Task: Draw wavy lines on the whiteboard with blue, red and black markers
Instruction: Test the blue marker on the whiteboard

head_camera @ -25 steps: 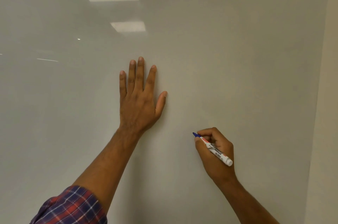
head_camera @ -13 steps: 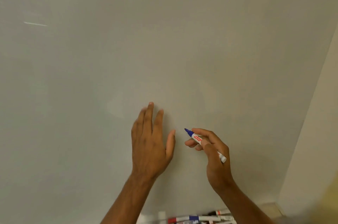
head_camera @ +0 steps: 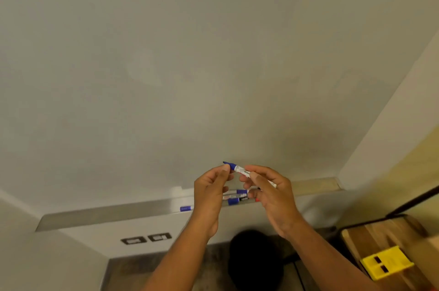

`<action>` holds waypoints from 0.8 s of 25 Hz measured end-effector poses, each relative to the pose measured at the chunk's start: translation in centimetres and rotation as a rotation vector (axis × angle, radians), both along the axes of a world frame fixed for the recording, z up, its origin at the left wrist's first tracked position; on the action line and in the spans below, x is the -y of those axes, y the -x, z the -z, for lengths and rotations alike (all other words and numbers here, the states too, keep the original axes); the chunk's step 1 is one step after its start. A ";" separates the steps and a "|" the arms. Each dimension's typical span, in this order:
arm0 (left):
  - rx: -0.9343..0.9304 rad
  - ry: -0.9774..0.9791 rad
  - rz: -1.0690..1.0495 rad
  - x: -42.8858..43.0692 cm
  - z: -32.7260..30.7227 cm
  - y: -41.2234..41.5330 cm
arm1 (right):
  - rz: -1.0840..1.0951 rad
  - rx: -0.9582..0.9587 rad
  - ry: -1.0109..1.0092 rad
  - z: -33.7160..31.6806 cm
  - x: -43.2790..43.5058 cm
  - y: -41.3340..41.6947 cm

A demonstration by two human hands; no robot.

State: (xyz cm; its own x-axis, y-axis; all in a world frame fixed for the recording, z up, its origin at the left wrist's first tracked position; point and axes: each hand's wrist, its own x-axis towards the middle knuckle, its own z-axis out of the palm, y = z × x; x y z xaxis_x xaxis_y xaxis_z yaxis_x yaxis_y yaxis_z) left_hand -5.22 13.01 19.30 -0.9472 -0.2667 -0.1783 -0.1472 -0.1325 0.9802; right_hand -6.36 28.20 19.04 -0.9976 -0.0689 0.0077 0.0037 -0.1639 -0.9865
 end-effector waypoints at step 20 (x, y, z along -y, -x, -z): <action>0.490 0.469 0.399 -4.8 25.3 -3.1 | -0.259 0.747 -0.496 24.5 -6.8 -4.0</action>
State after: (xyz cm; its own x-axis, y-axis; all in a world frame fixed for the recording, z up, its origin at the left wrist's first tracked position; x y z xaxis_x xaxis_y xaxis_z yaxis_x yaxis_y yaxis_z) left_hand -2.11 17.84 -5.96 -0.8298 -0.0738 -0.5532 -0.5263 0.4333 0.7316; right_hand -2.38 35.02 -5.42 -0.6854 -0.1132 -0.7193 0.6427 0.3704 -0.6706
